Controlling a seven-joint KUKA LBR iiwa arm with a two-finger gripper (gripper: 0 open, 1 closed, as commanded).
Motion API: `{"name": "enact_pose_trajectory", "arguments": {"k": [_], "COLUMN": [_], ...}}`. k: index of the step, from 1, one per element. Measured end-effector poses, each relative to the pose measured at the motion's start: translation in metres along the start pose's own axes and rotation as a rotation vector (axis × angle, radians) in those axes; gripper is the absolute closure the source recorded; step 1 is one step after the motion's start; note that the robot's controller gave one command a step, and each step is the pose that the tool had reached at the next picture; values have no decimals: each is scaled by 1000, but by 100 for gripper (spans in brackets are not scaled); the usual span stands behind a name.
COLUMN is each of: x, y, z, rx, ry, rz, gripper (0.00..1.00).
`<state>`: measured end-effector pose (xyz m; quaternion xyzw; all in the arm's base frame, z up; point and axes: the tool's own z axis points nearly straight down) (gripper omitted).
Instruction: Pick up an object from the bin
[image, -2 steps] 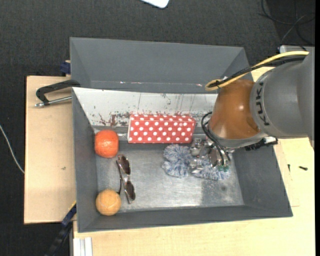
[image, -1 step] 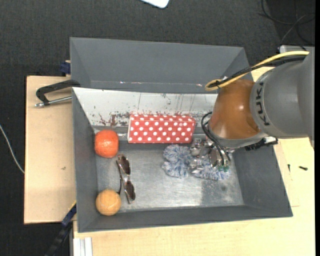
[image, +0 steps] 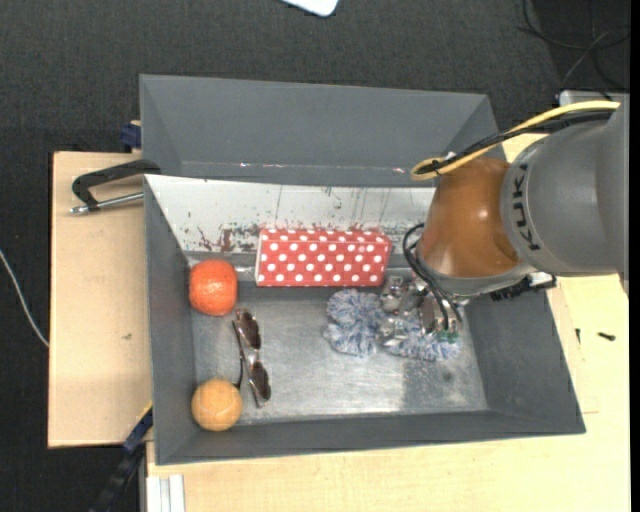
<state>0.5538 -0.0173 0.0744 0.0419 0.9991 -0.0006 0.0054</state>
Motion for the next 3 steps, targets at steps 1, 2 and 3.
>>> {"name": "enact_pose_trajectory", "arguments": {"k": [1, 2, 3], "x": [1, 3, 1], "y": [0, 1, 1], "z": [-7, -27, -74], "rx": [-1, -1, -2], "ry": [6, 11, 7], "rz": [2, 1, 1], "gripper": [100, 100, 100]}}
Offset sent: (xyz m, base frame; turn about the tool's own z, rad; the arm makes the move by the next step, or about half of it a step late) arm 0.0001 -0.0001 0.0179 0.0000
